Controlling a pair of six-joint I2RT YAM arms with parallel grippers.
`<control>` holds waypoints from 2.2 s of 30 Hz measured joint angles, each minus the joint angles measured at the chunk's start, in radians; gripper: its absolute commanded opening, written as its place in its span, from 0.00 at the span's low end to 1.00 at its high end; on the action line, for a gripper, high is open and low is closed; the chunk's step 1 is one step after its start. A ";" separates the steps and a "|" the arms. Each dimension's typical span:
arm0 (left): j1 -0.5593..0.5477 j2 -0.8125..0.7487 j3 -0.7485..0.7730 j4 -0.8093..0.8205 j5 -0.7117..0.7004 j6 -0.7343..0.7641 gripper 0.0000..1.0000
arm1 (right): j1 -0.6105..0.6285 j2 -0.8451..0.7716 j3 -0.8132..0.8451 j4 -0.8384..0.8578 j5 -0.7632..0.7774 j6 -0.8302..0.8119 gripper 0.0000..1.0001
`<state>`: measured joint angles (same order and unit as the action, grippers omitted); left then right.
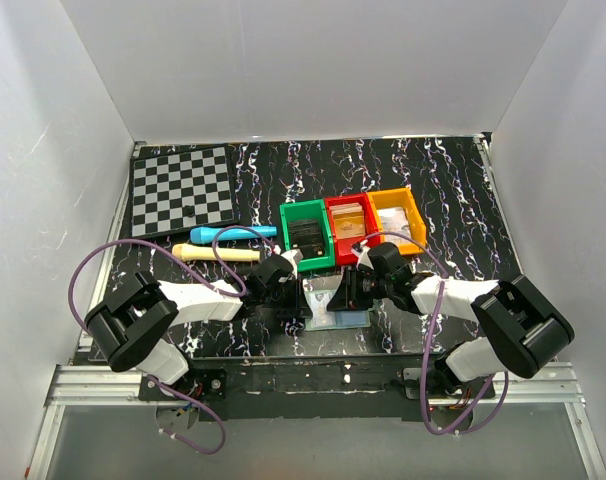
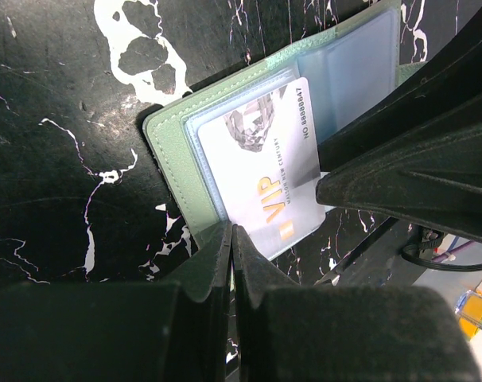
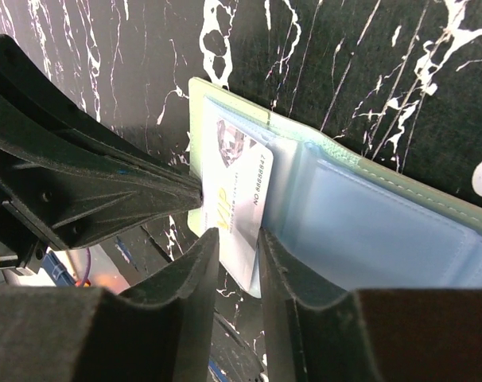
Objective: Take the credit cards out of the card holder
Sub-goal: Remove the credit card from the card holder.
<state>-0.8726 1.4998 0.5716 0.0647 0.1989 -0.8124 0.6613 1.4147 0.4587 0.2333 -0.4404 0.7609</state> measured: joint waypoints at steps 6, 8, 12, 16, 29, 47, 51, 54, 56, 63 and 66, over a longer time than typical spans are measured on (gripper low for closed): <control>0.000 -0.003 0.000 -0.004 -0.002 0.000 0.00 | 0.000 0.000 0.000 0.001 0.000 0.000 0.38; 0.000 -0.008 0.000 -0.010 -0.004 0.000 0.00 | 0.000 0.000 0.000 0.001 0.000 0.000 0.38; 0.000 -0.043 -0.001 -0.029 -0.009 0.000 0.00 | 0.000 0.000 0.000 0.000 0.001 -0.001 0.39; 0.000 -0.101 -0.001 -0.039 -0.010 0.001 0.00 | 0.000 0.000 0.000 -0.004 0.005 -0.003 0.41; 0.000 -0.039 0.022 -0.036 -0.008 0.009 0.00 | 0.000 0.000 0.000 -0.008 0.011 -0.004 0.43; 0.000 0.017 0.026 -0.019 -0.005 0.008 0.00 | 0.000 -0.006 0.000 -0.006 0.007 -0.002 0.43; 0.000 0.022 0.026 -0.011 -0.003 0.008 0.00 | 0.000 -0.027 -0.012 0.005 0.005 0.001 0.43; 0.000 0.024 0.026 -0.007 -0.001 0.008 0.00 | 0.000 -0.032 -0.017 0.010 0.001 0.003 0.43; 0.000 0.025 0.026 -0.006 0.000 0.008 0.00 | 0.000 -0.032 -0.018 0.014 -0.003 0.003 0.42; 0.002 0.029 0.026 -0.001 0.005 0.008 0.00 | -0.002 -0.030 -0.050 0.082 -0.023 0.021 0.41; 0.005 0.032 0.026 0.002 0.011 0.008 0.00 | -0.009 -0.021 -0.062 0.124 -0.035 0.031 0.41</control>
<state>-0.8673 1.5322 0.5976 0.0666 0.2104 -0.8040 0.6521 1.3941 0.3965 0.3576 -0.4755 0.7921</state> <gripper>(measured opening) 0.009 0.417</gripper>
